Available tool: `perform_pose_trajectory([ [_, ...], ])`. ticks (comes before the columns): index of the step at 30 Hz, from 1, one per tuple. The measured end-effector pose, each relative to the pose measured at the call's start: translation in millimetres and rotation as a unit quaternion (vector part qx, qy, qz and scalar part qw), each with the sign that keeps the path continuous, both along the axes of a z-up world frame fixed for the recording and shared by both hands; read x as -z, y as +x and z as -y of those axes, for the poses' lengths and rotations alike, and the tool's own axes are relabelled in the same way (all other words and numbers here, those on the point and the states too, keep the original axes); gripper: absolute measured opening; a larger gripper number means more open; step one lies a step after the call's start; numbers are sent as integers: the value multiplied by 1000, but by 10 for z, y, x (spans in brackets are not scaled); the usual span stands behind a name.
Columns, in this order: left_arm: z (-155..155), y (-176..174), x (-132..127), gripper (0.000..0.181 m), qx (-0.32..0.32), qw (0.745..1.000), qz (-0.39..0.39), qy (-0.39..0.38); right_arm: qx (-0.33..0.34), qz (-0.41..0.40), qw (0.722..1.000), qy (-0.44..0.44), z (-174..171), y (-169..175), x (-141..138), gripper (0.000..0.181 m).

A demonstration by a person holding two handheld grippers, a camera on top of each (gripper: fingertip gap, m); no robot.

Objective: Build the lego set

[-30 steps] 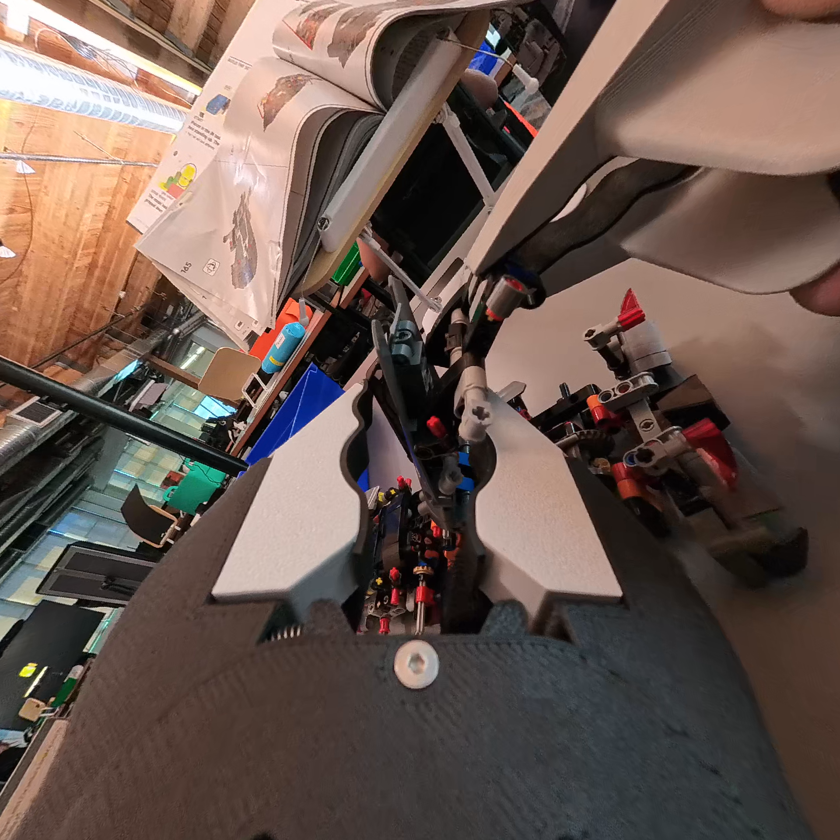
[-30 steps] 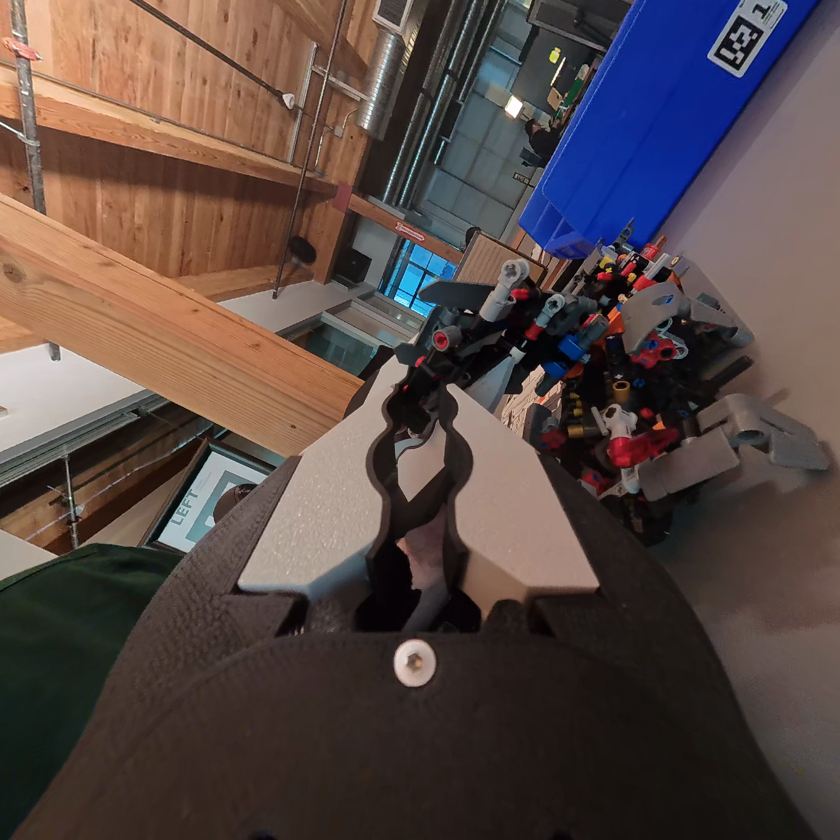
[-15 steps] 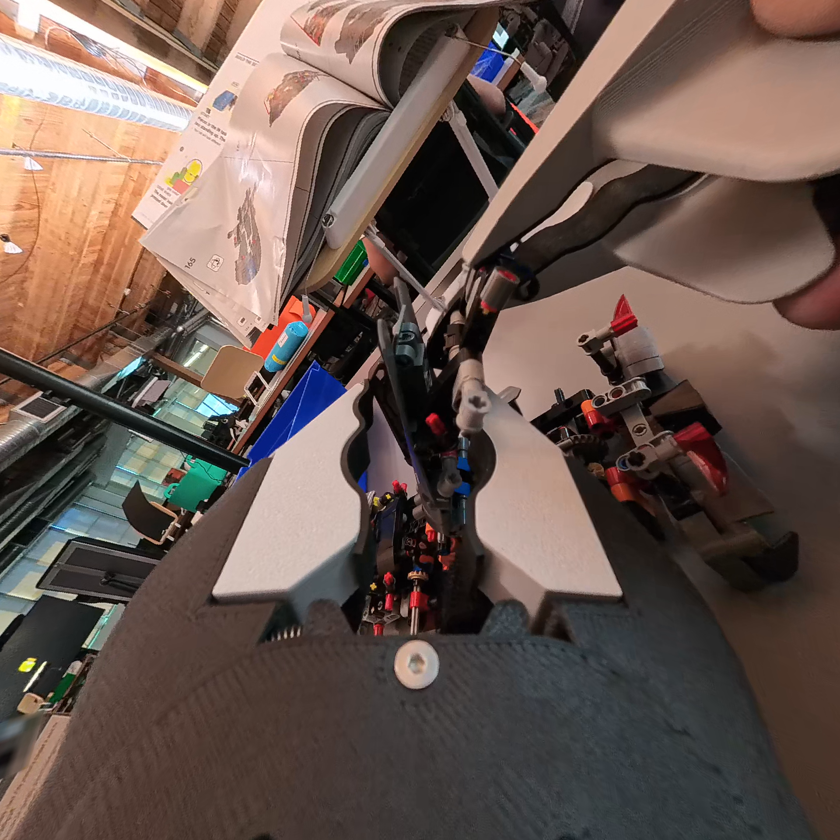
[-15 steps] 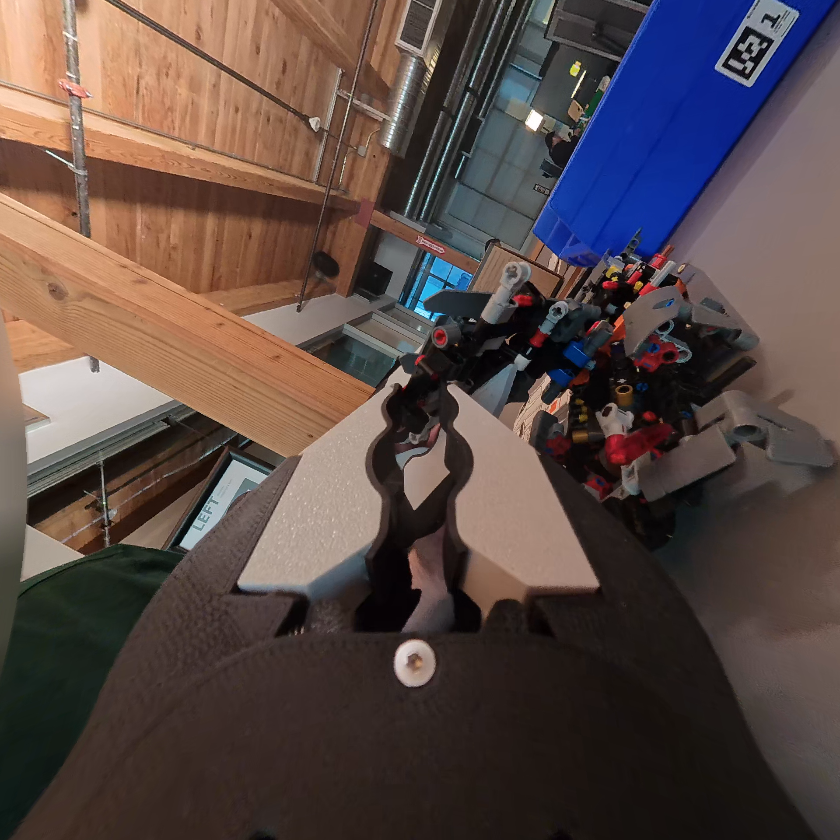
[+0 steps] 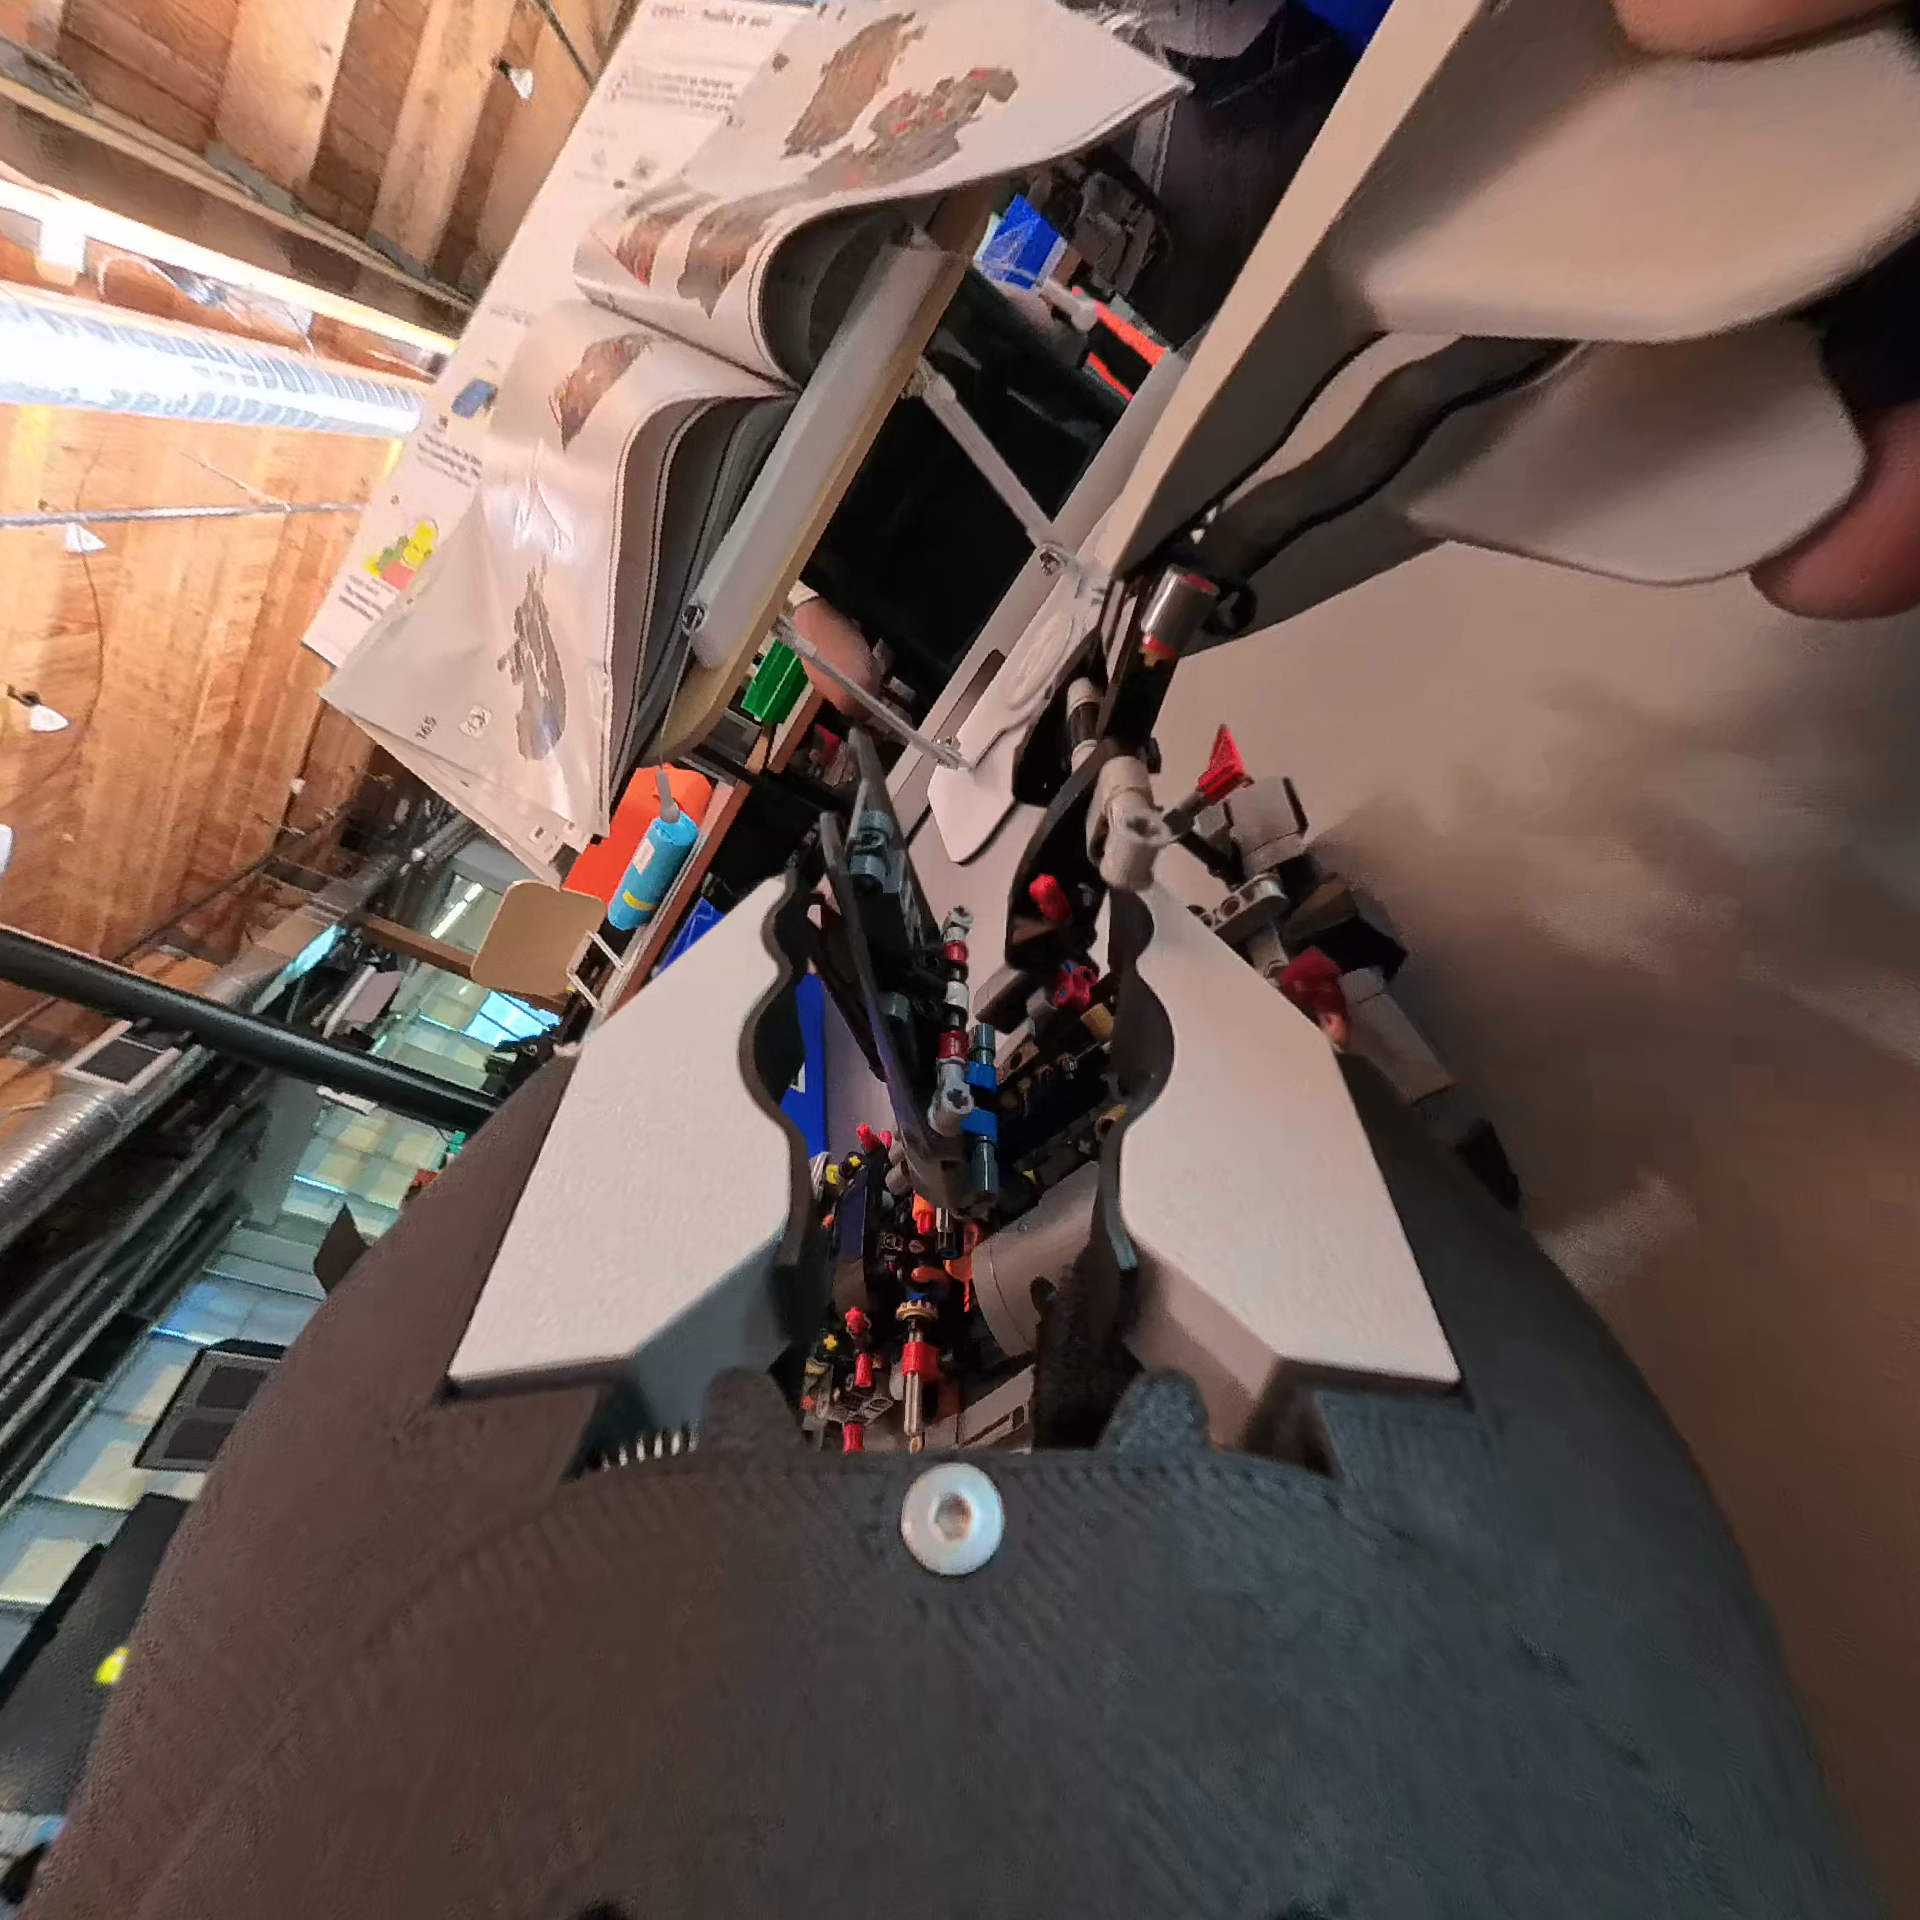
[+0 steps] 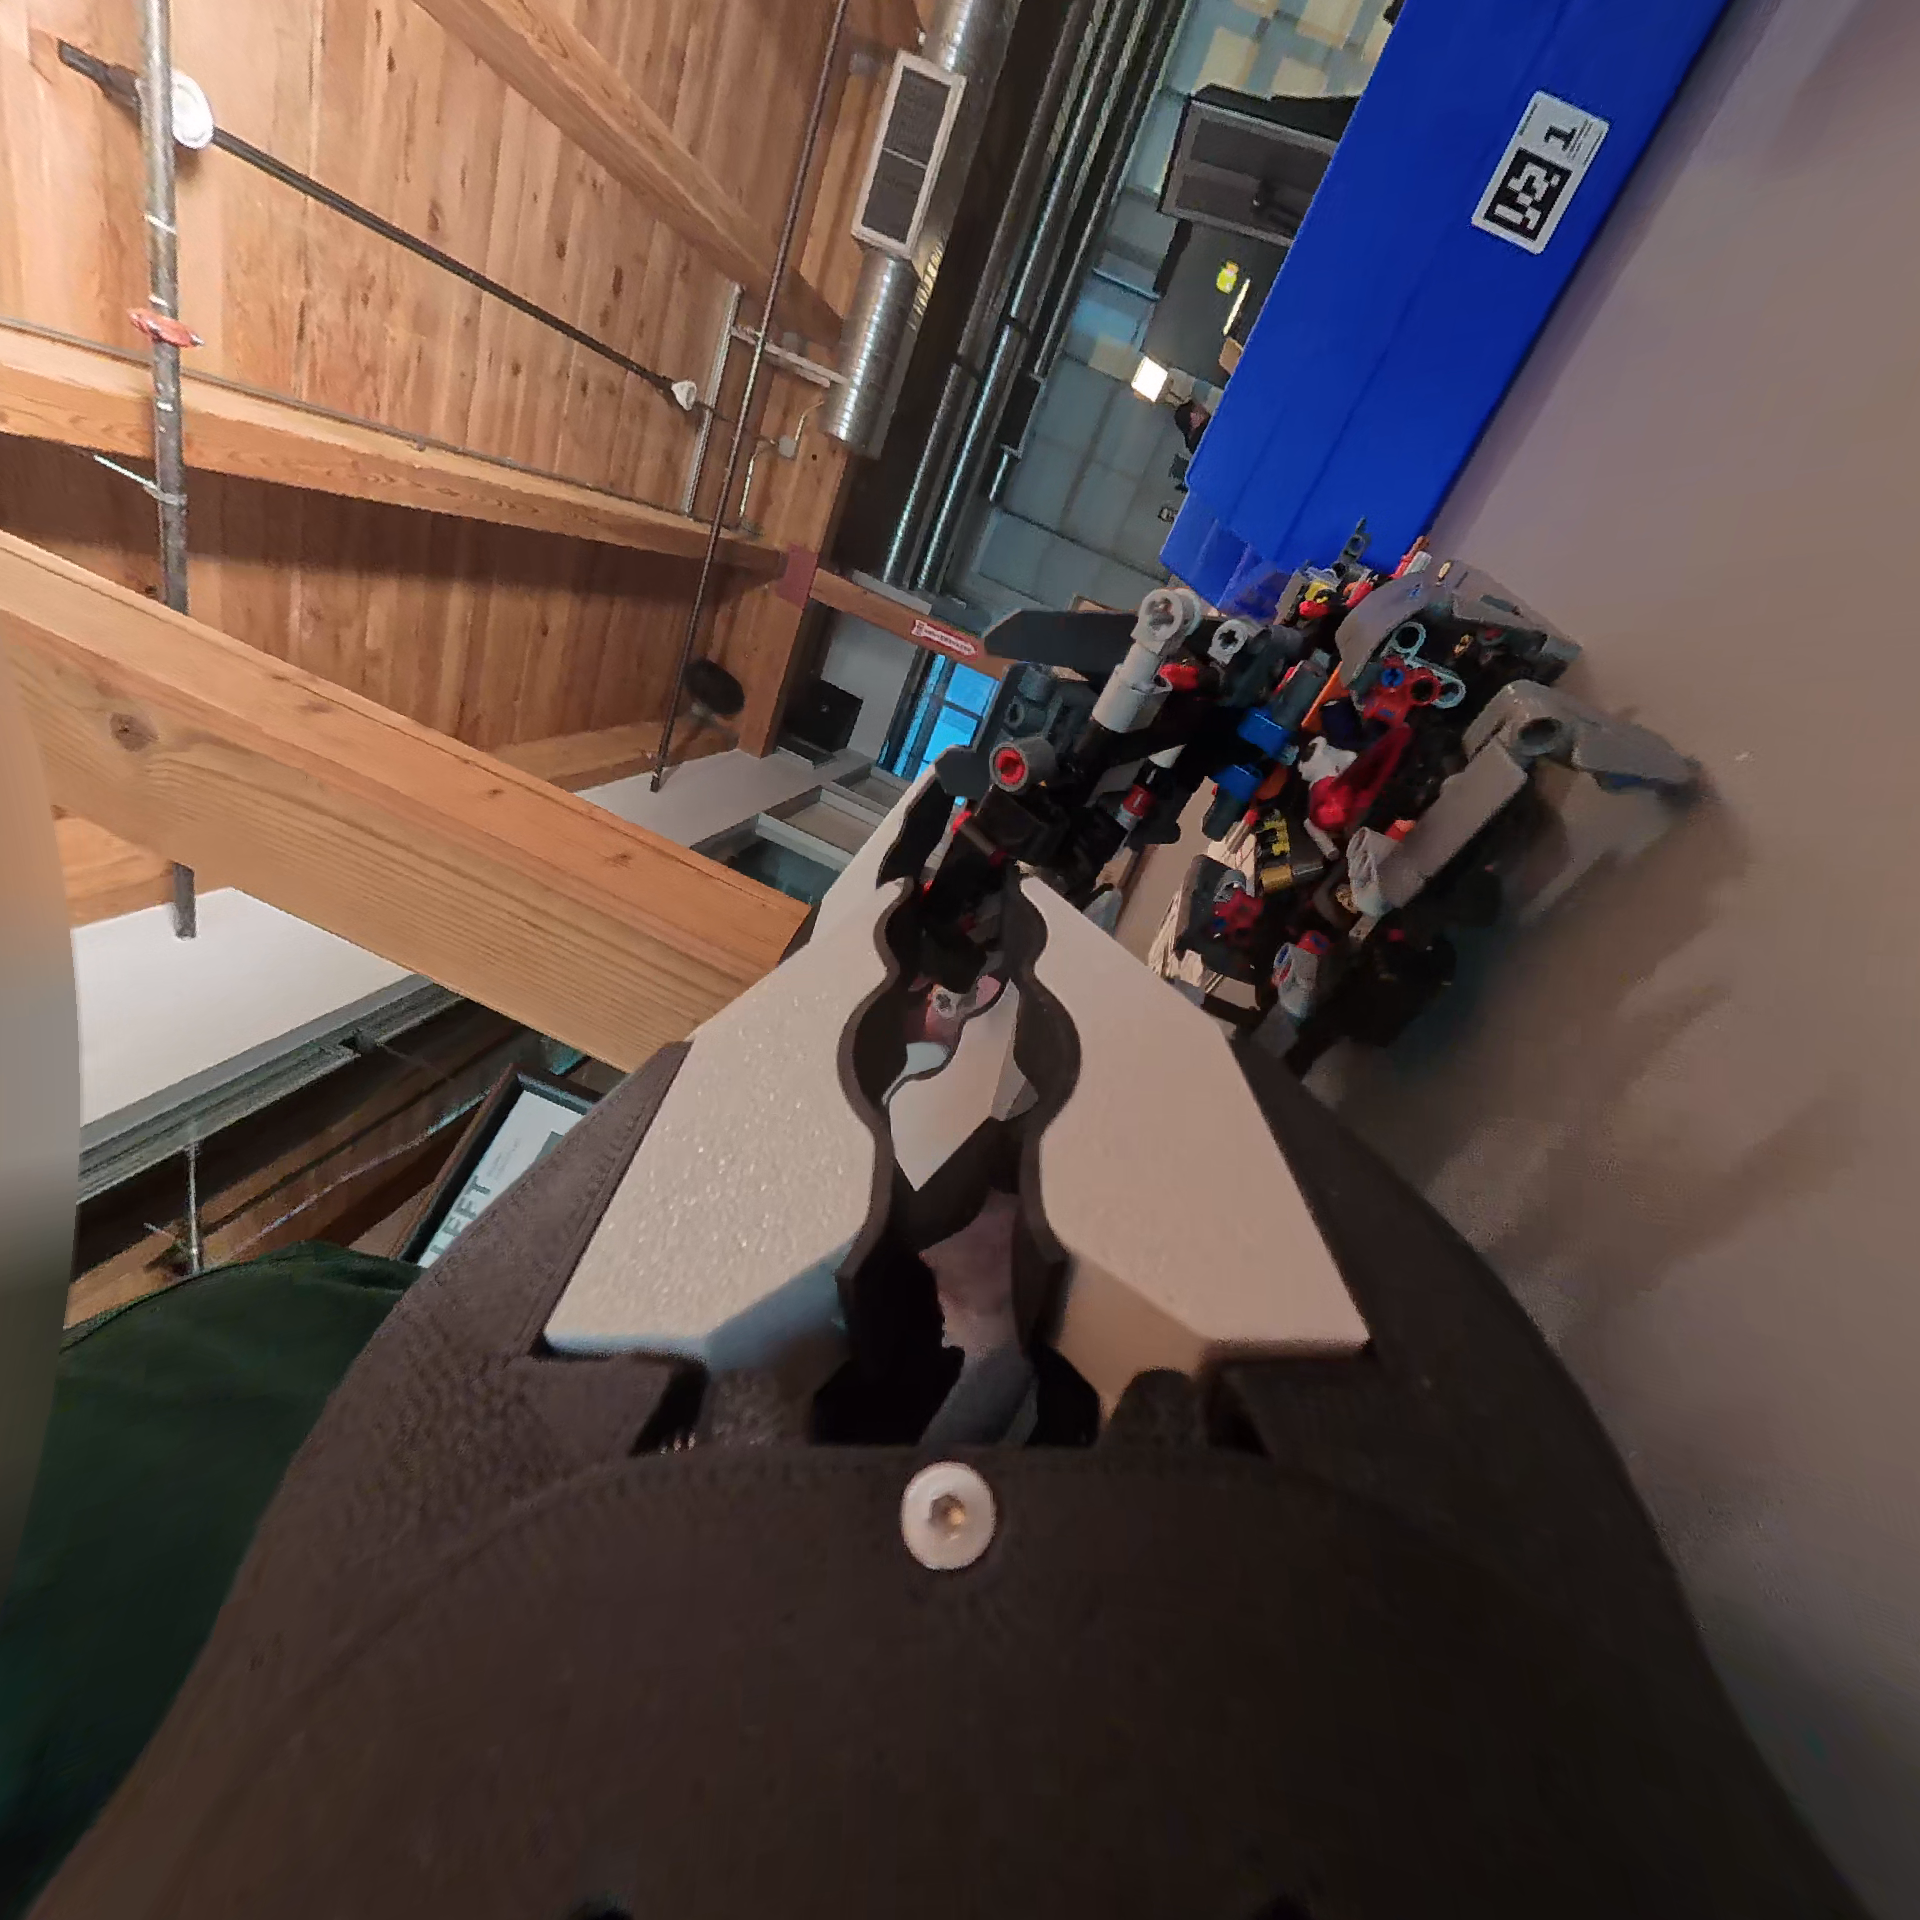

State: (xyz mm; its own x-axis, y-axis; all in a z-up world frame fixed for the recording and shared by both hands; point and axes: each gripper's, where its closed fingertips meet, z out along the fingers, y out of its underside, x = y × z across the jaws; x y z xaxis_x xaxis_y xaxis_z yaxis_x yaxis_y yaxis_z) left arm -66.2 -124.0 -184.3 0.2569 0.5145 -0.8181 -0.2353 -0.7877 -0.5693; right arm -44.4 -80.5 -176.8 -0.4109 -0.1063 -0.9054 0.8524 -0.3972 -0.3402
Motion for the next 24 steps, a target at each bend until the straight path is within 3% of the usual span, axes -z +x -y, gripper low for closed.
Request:
perform_pose_trajectory([
  [12,-437,414,-220,19,86,996,-21,-14,37,-36,997,-59,-330,325,-277,12],
  [24,-566,452,-390,17,98,995,-8,34,55,-70,992,-93,-463,361,-425,12],
])
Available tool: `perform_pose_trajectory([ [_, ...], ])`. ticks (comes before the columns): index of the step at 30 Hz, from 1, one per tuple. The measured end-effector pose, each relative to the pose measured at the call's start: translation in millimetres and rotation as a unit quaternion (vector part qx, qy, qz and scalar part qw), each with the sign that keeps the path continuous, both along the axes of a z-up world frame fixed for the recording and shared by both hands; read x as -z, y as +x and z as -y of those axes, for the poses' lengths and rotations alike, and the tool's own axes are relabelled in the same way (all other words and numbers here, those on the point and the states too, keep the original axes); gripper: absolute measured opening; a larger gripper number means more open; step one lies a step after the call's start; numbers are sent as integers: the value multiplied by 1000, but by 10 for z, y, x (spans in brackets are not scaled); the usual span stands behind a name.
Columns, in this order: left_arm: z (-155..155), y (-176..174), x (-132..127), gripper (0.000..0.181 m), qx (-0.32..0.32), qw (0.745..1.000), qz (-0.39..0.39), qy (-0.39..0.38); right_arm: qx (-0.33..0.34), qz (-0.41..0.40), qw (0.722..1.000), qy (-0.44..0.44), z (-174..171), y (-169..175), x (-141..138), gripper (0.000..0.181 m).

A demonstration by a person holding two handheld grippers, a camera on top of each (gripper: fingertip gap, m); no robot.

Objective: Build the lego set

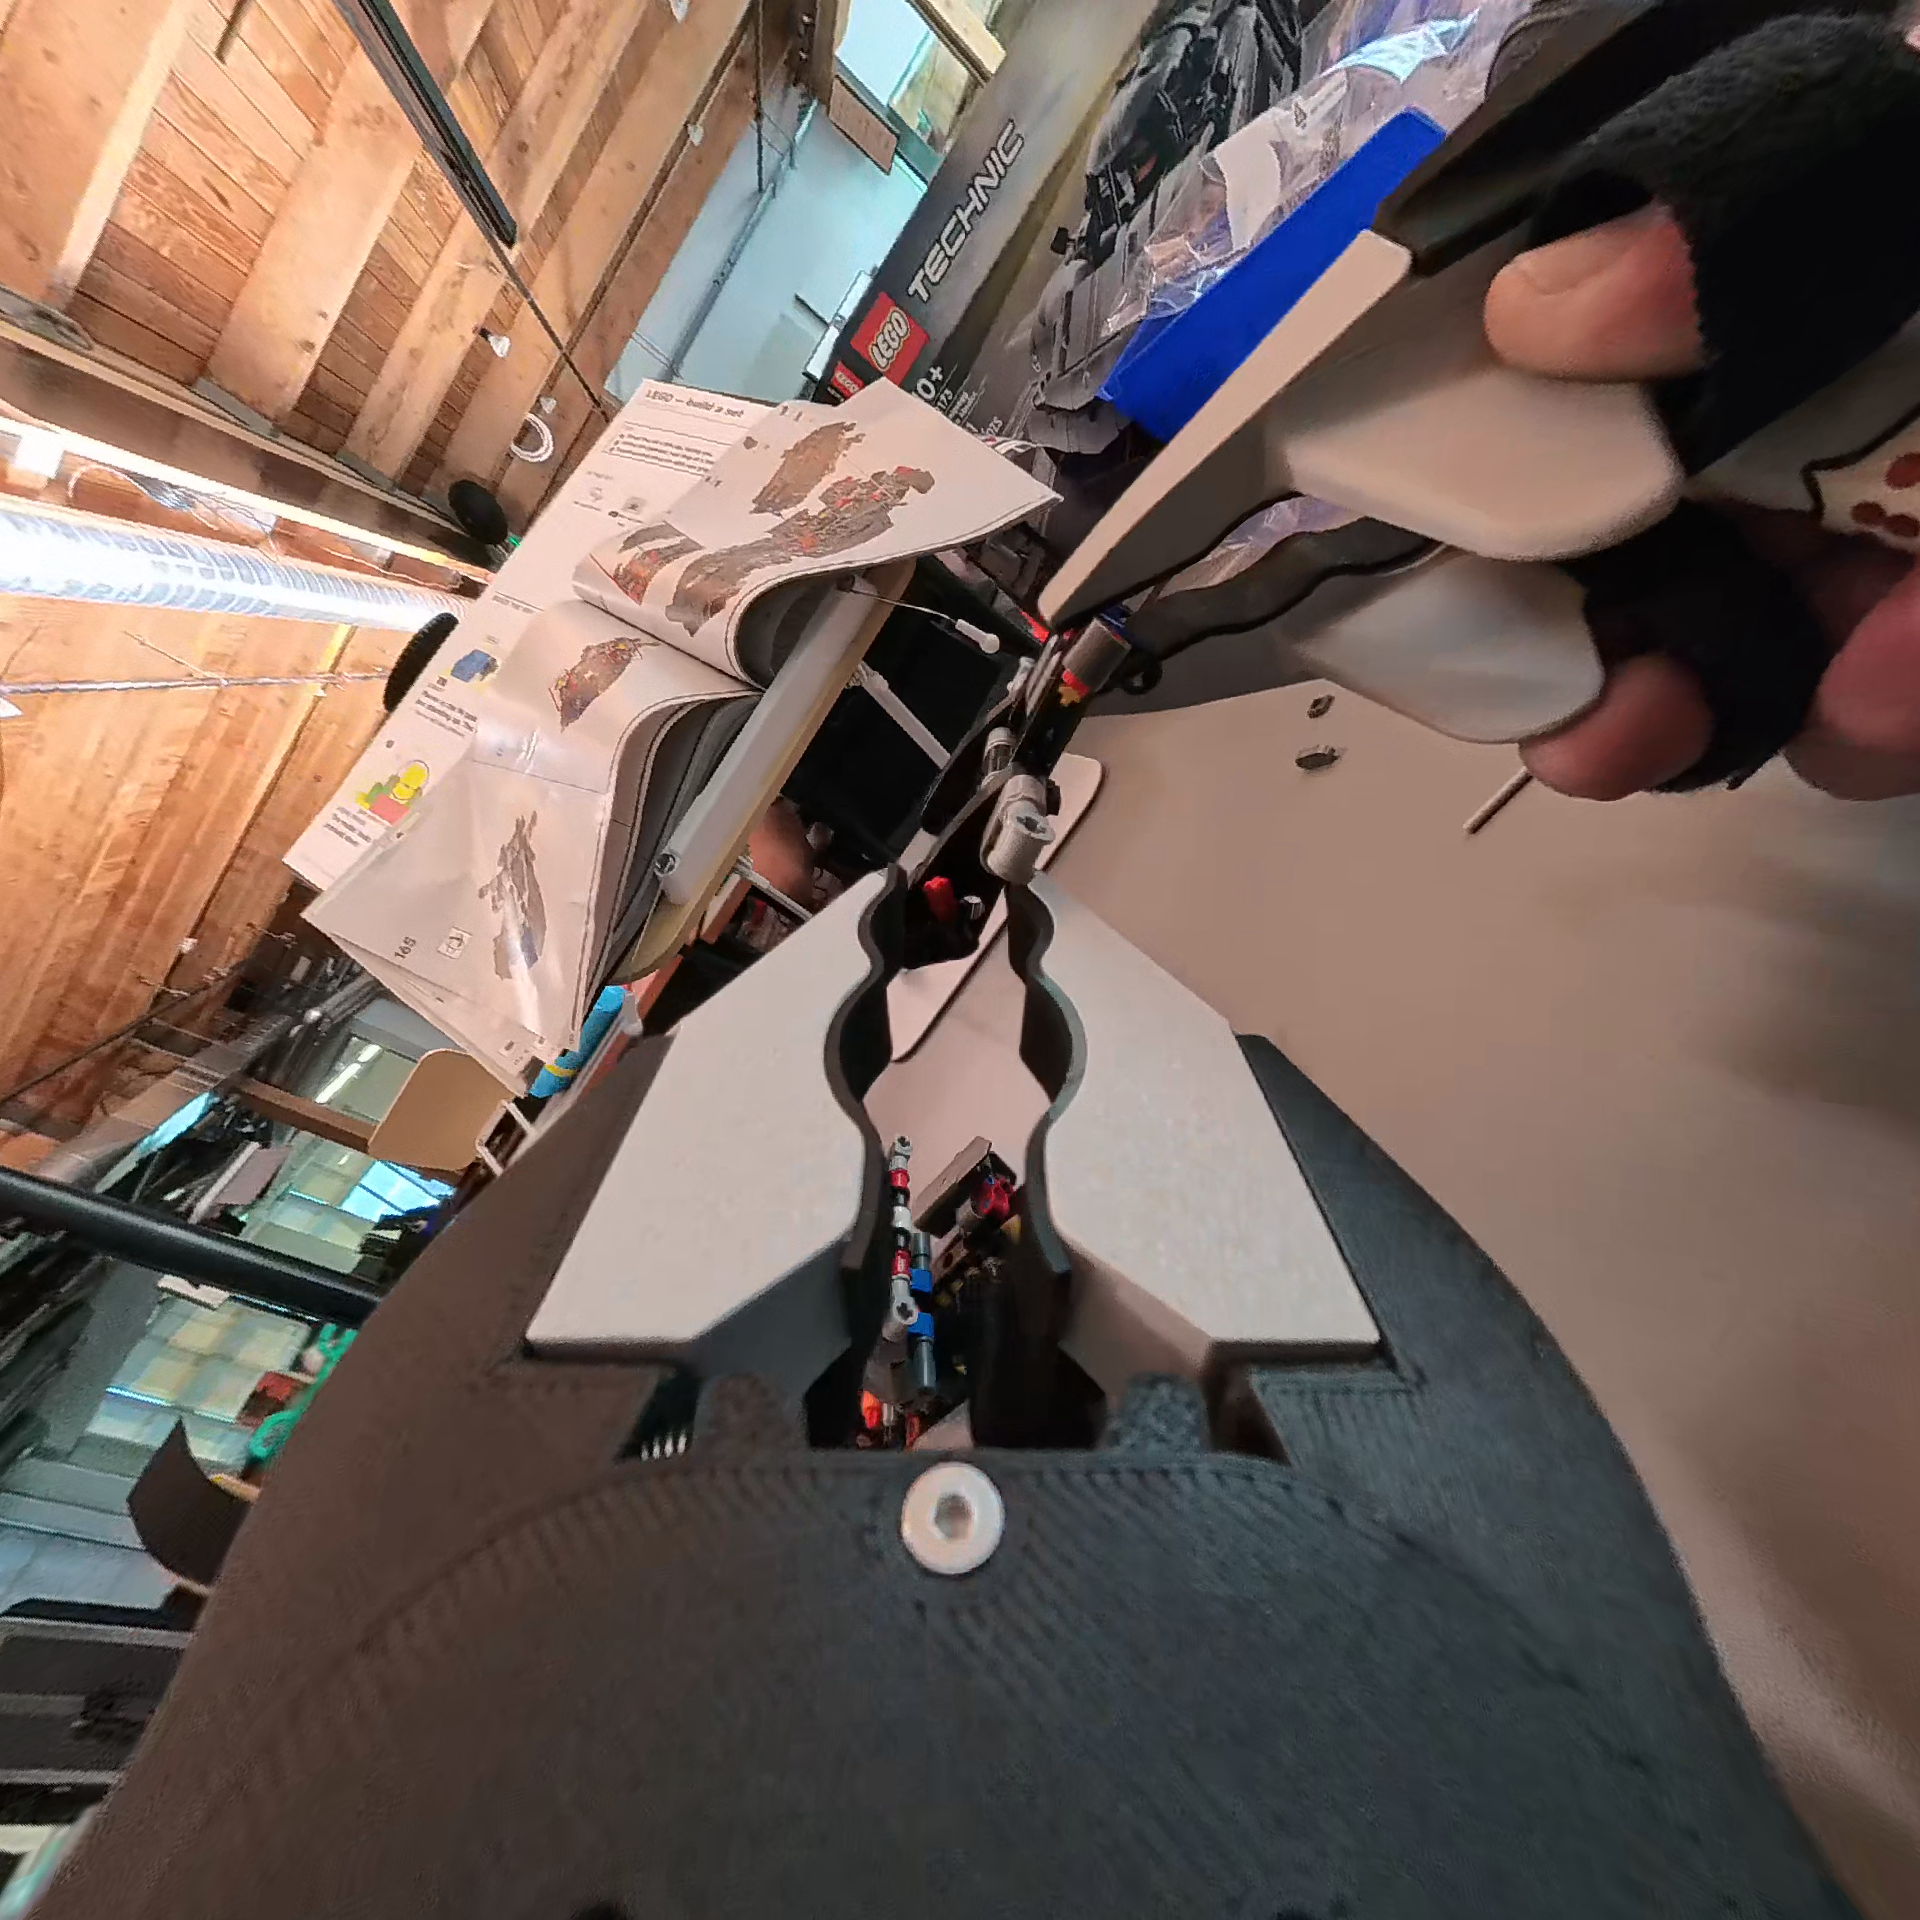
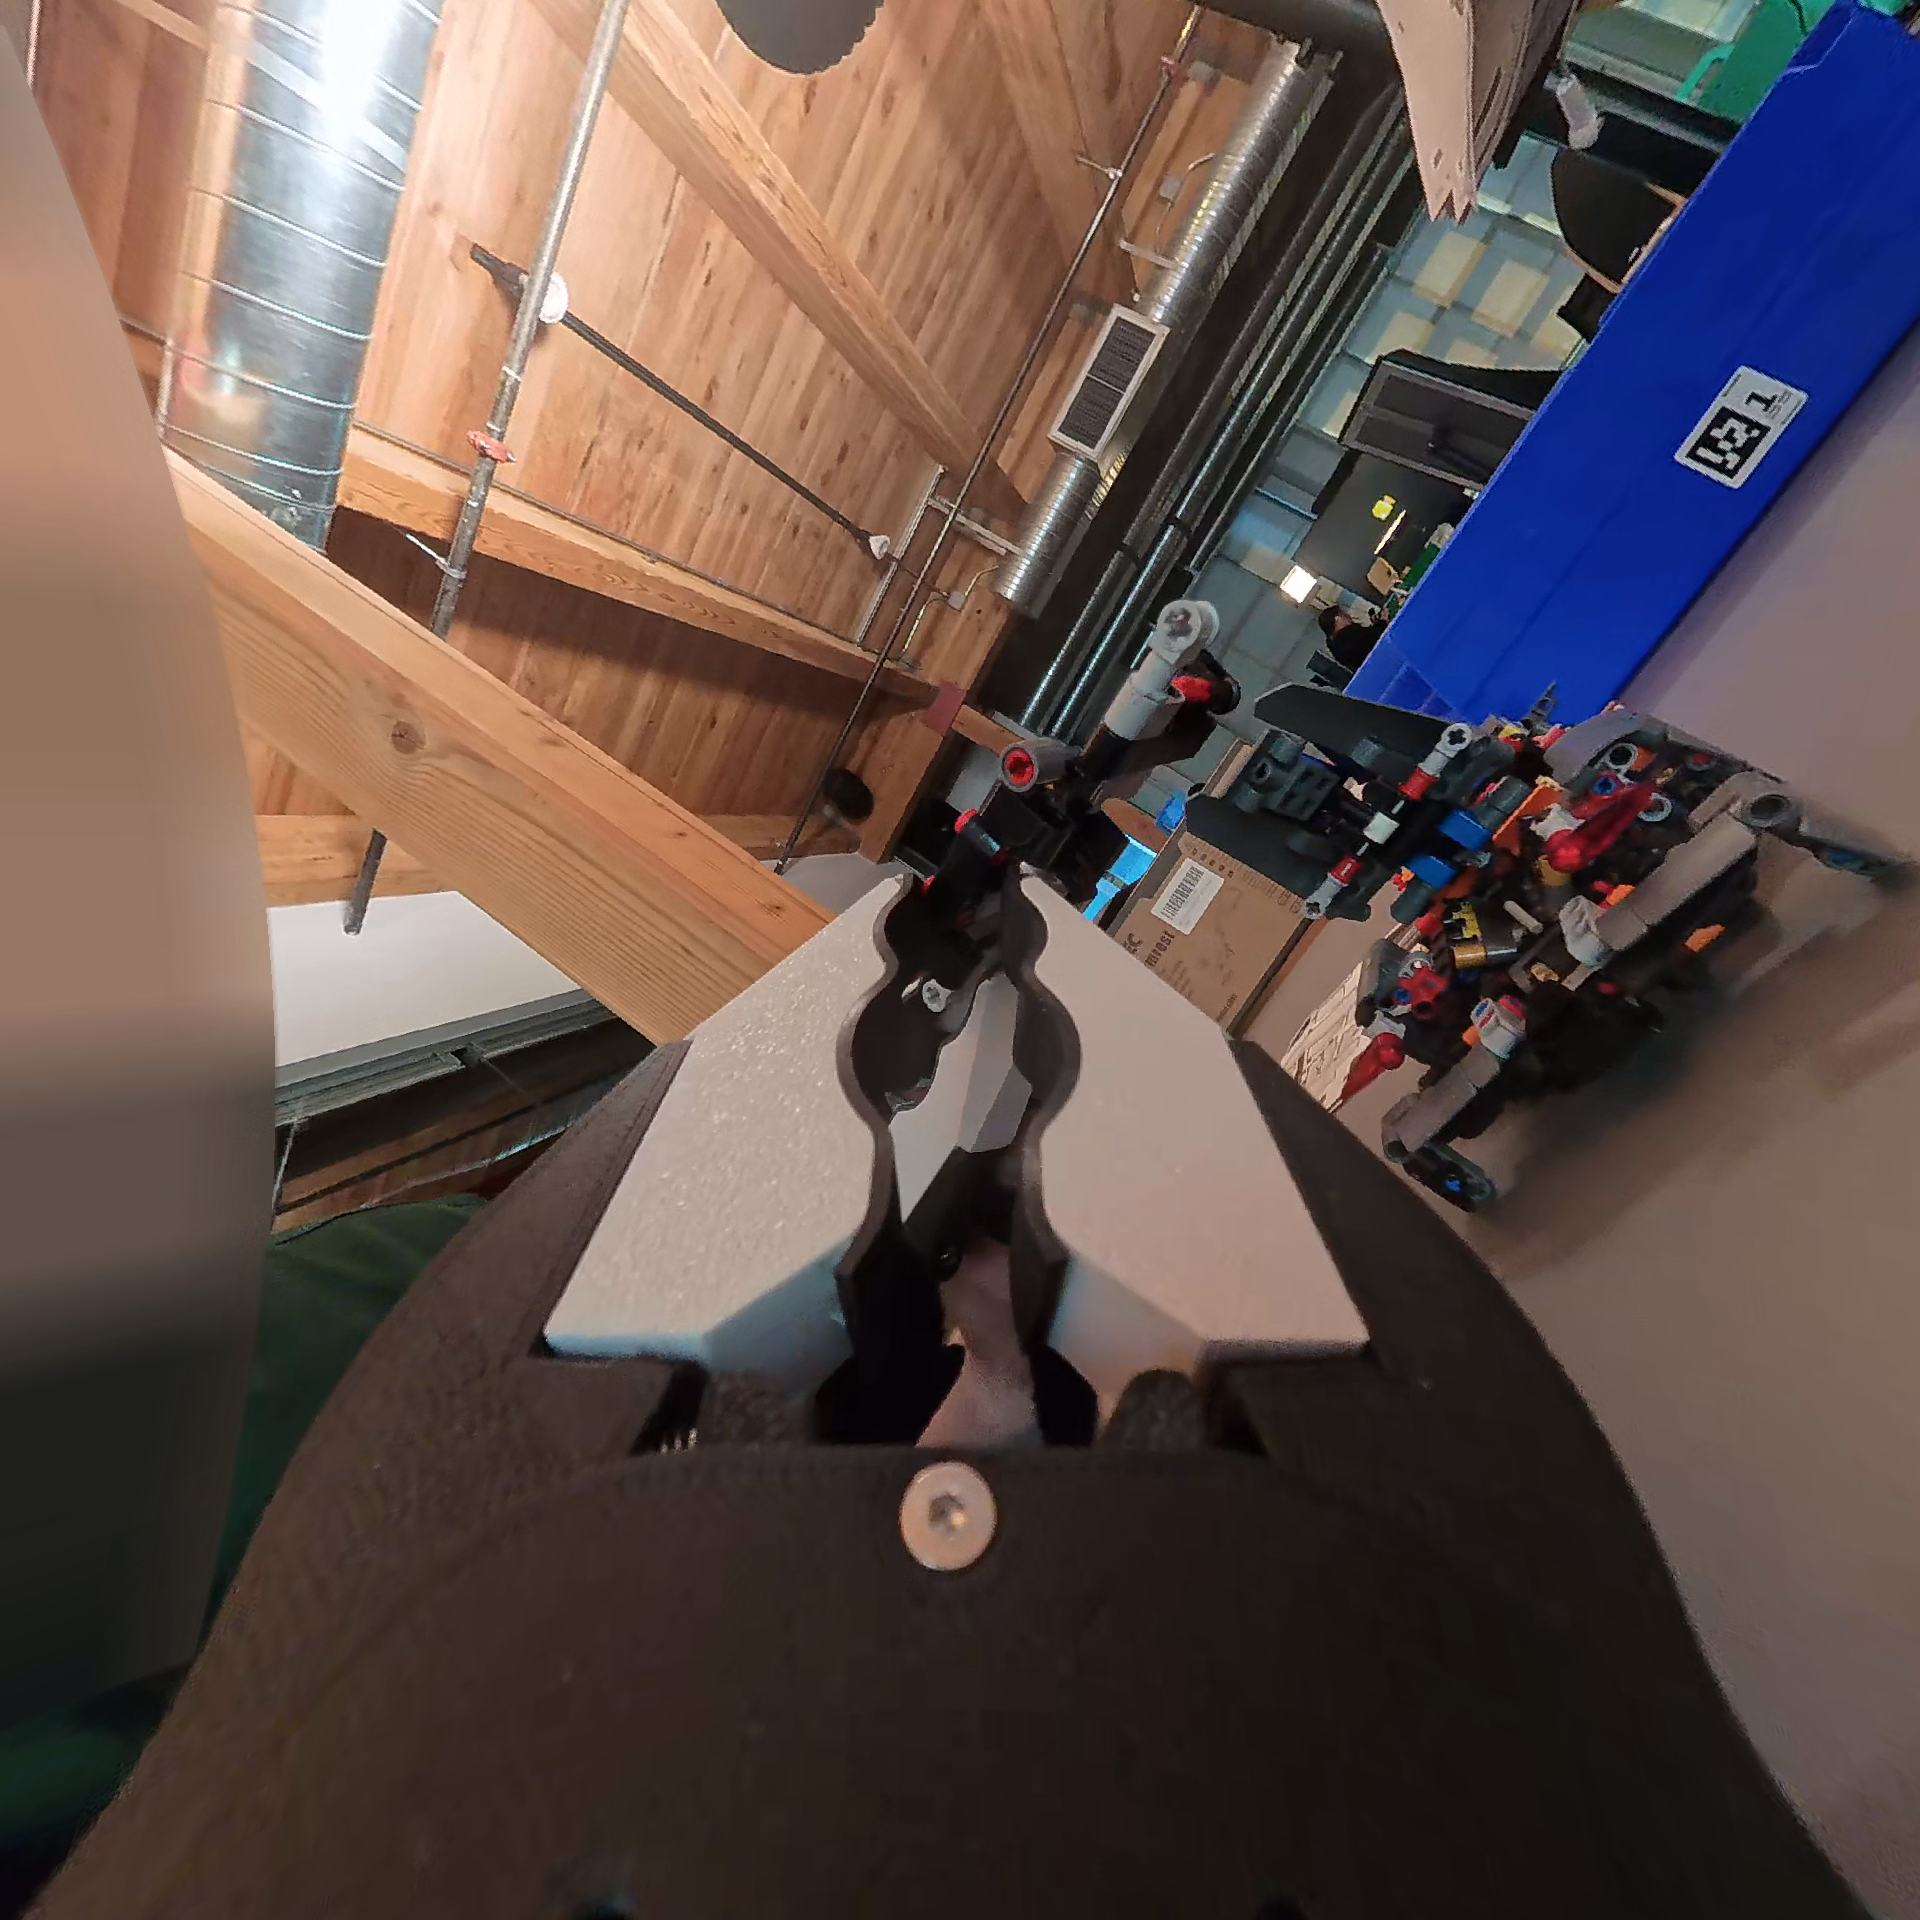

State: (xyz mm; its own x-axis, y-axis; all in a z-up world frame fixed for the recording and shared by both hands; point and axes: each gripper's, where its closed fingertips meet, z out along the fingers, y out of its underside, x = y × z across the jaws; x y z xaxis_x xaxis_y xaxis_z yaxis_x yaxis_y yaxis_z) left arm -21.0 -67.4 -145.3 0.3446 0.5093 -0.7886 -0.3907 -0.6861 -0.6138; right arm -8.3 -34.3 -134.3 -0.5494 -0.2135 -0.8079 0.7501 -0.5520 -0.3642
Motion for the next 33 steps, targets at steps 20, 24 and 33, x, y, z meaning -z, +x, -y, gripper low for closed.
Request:
perform_pose_trajectory([
  [20,-51,-51,94,18,12,992,92,84,15,8,1000,-17,-44,-75,68,13],
  [24,-38,-40,66,18,11,994,80,80,19,3,1000,-17,-32,-65,42,13],
  [33,-71,0,-21,15,17,998,-33,-51,10,25,999,-22,-87,-88,-5,15],
])
